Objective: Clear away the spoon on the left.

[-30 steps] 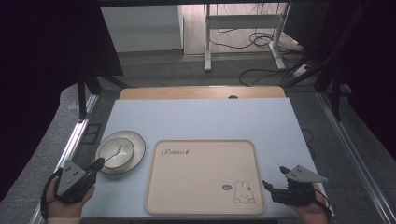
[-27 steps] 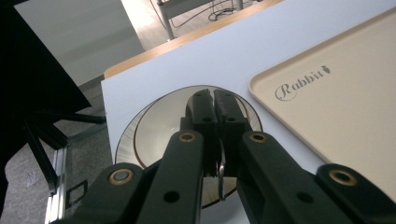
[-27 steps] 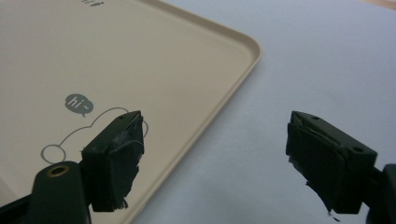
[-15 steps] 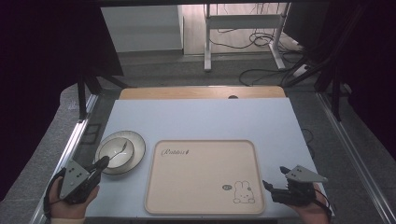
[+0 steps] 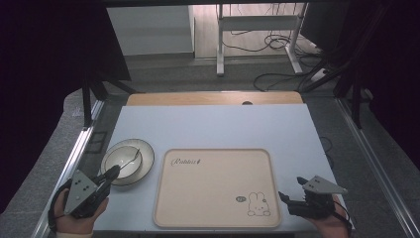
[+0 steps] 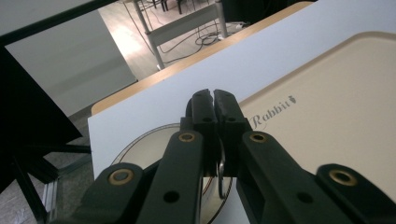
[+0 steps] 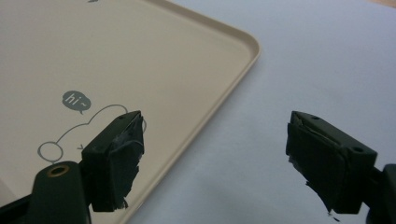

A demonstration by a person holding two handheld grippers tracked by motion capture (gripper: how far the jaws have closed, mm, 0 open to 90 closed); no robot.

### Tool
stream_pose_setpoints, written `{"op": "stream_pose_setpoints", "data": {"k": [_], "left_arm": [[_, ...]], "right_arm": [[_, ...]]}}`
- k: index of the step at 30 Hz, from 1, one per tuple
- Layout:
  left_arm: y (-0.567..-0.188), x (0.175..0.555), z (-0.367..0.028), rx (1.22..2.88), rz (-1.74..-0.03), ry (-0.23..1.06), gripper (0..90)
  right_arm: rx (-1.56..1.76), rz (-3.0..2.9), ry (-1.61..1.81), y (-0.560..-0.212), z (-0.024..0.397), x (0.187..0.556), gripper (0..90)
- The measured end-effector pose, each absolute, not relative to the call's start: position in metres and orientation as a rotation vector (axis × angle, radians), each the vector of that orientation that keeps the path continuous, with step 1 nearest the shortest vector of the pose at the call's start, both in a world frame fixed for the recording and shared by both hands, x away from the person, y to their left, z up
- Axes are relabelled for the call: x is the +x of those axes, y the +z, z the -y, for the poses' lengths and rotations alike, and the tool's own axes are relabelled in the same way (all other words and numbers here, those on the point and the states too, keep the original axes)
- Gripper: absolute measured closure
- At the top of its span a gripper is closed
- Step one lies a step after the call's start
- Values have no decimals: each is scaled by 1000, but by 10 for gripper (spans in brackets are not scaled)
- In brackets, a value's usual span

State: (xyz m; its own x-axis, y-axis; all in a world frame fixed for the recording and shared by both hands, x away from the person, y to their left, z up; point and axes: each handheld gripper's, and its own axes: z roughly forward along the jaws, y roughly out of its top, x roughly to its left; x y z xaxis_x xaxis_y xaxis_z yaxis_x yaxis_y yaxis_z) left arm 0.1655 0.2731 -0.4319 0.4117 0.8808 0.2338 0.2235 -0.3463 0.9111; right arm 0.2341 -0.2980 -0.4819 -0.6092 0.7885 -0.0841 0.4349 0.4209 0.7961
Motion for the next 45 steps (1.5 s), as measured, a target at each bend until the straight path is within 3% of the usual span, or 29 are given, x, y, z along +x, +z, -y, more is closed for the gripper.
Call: {"op": "stream_pose_setpoints", "data": {"k": [45], "left_arm": [[-442, 182, -231, 1883, -858, 893, 896]], "right_arm": [[1030, -2236, 1047, -483, 297, 235, 199]]}}
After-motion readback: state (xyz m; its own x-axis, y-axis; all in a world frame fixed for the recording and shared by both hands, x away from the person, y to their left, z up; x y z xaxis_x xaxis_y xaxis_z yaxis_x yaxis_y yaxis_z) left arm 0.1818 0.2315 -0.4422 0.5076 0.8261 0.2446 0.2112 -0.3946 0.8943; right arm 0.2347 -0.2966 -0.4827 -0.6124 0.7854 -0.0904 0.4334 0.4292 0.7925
